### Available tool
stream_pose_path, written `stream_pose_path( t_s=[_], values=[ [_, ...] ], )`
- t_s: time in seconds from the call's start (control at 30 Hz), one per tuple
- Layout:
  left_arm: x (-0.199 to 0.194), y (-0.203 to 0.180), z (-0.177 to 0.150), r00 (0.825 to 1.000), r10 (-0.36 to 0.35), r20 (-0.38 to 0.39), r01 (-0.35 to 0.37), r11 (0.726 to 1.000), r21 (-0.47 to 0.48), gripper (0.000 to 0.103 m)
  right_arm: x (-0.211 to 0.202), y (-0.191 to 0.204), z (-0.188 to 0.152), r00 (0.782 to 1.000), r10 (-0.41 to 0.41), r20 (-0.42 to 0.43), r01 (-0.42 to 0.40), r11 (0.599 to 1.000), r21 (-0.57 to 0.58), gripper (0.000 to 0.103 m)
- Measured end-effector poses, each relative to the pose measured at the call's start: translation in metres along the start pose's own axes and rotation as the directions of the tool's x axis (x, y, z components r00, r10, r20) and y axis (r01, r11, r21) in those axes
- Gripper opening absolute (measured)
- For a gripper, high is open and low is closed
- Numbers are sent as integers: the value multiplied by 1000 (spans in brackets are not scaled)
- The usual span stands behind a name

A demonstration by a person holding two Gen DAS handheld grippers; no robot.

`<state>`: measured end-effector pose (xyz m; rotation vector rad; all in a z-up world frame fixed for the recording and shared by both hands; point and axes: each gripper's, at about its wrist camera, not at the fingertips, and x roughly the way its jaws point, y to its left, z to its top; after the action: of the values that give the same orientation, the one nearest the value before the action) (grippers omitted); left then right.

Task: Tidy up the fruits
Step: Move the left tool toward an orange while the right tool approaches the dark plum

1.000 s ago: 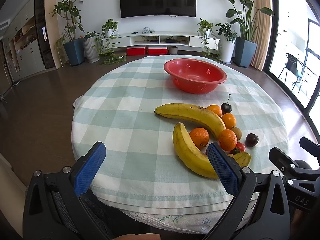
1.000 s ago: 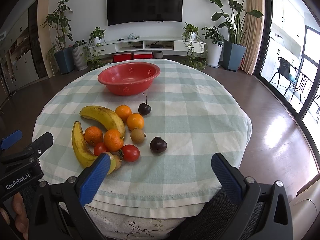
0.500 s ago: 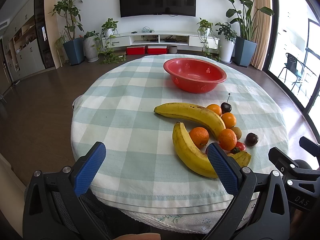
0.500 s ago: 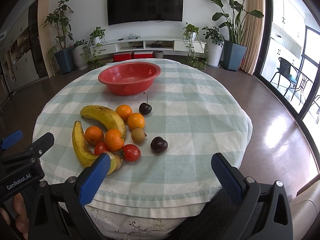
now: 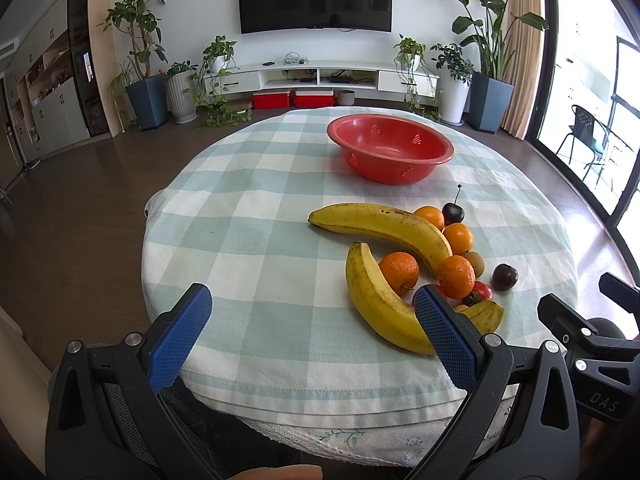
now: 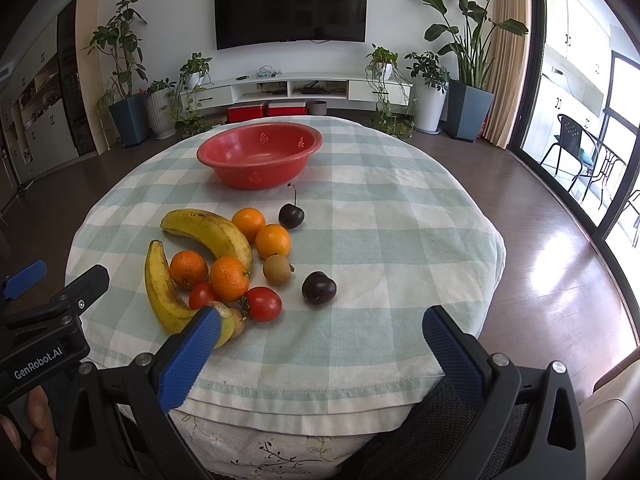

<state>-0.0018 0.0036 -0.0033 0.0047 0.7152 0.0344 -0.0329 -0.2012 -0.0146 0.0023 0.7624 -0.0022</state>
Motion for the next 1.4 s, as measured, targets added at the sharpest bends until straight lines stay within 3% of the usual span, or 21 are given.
stream_pose_path(
  t_s=[0.23, 0.37, 0.47, 0.57, 0.63, 0.7, 0.87, 1.07, 1.27, 1.4],
  values=[
    [1, 9, -6, 1000, -11, -7, 11, 1000, -4, 103, 0, 0, 0, 1000, 1, 0, -1, 1000, 2, 103],
    [7, 20, -14, 995, -100, -6, 100, 995, -21, 103, 0, -1, -3, 1000, 17, 6, -17, 1000, 17, 103],
    [15, 25, -18, 974, -222, -40, 222, 975, -10, 103, -3, -2, -5, 999, 40, 25, -41, 998, 38, 103],
    [24, 26, -26, 960, -267, -81, 267, 964, -6, 103, -4, -6, -7, 997, 62, 48, -65, 996, 60, 103],
    [34, 23, -34, 937, -306, -166, 308, 951, -15, 103, -6, -6, -9, 995, 74, 66, -78, 995, 67, 103],
    [46, 22, -38, 925, -297, -238, 291, 955, -59, 103, -7, -8, -9, 994, 87, 73, -92, 993, 76, 103],
    [56, 16, -38, 895, -358, -266, 341, 934, -107, 103, 2, -11, -10, 991, 126, 47, -131, 987, 98, 103],
    [68, 19, -21, 901, -335, -275, 322, 942, -92, 103, 10, -22, -3, 986, 159, 43, -163, 982, 99, 103],
    [67, 27, 9, 904, -371, -211, 373, 927, -31, 101, 29, -34, -2, 983, 183, -9, -180, 974, 136, 100],
    [65, 15, 4, 884, -415, -215, 420, 907, -28, 99, 34, -35, 0, 986, 166, -17, -163, 979, 119, 95]
  ],
)
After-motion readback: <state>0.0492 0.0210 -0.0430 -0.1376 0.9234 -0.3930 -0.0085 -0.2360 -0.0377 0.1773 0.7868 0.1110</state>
